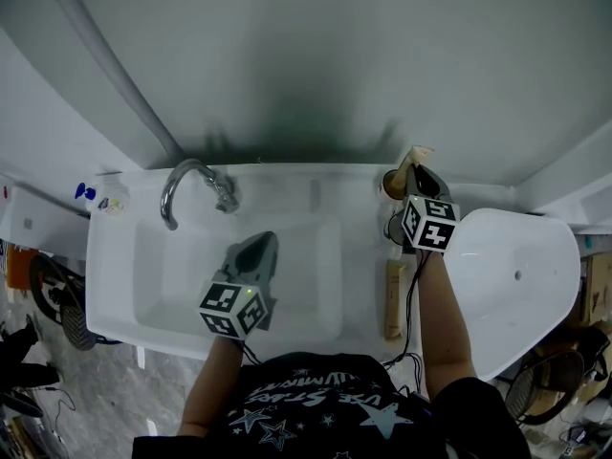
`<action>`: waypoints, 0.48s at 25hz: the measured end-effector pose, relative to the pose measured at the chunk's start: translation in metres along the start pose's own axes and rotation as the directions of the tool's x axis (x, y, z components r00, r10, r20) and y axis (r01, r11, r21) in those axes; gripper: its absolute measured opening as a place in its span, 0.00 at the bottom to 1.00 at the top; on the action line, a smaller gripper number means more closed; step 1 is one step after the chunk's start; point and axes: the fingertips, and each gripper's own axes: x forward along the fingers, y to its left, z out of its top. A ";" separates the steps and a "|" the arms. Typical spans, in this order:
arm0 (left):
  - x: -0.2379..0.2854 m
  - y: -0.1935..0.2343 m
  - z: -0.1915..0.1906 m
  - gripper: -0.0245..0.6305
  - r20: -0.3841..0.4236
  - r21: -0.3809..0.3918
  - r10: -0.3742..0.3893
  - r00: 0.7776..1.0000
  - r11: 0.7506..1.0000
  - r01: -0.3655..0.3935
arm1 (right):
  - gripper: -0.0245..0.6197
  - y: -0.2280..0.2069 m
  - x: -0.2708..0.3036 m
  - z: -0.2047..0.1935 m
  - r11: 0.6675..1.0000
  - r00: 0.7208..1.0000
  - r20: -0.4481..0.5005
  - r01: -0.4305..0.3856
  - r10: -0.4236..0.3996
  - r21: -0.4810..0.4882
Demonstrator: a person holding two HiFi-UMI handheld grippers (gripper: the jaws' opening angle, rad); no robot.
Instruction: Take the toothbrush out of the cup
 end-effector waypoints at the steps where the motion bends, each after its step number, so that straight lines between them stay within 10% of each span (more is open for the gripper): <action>1: -0.001 -0.001 0.001 0.07 0.004 0.002 -0.001 1.000 1.000 0.001 | 0.10 0.000 -0.003 0.003 1.000 1.000 0.010 0.000 0.000 0.000; 12: -0.027 -0.020 0.009 0.07 0.042 0.028 -0.014 0.999 1.000 0.013 | 0.09 0.005 -0.047 0.045 1.000 0.993 0.117 -0.011 0.012 -0.007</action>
